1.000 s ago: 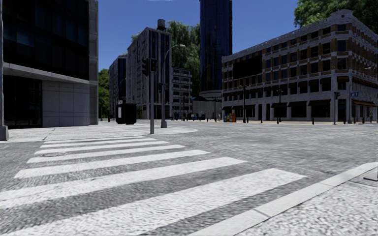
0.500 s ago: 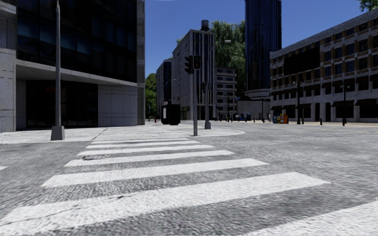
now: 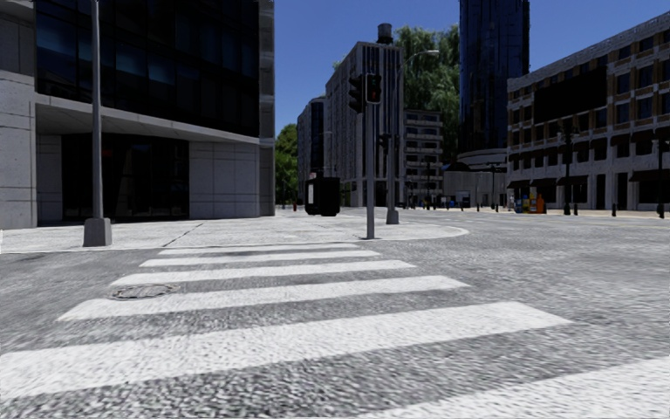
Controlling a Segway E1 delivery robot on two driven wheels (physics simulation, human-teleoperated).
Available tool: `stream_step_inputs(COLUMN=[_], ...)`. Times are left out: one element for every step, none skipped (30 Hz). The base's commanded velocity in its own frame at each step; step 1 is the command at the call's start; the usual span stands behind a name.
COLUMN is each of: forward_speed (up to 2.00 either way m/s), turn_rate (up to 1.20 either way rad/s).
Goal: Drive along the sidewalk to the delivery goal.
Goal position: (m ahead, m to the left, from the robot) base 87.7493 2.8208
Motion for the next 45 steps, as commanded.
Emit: stream_step_inputs(forward_speed=[2.00,2.00,2.00,2.00,2.00,2.00,2.00,2.00,2.00,2.00,2.00,2.00,2.00,2.00,2.00,2.00,2.00,2.00,2.00,2.00,2.00,2.00,2.00,2.00,2.00,2.00,2.00,2.00,2.00,2.00,2.00,2.00,2.00,2.00,2.00,2.00,2.00,2.00,2.00,2.00,2.00,2.00,2.00,2.00,2.00], turn_rate=[0.37,0.39,0.41,0.42,0.43,0.44,0.44,0.44,0.44,0.44,0.44,0.44,0.40,0.29,0.29,0.16,0.09,0.06,0.04,0.01,0.01,0.00,0.00,0.00,0.00,0.00,0.43,0.43,0.43,0.43,0.43,0.43,0.43,0.43,0.43,0.43,0.43,0.43,0.43,0.43,0.43,0.35,0.15,0.00,0.00])
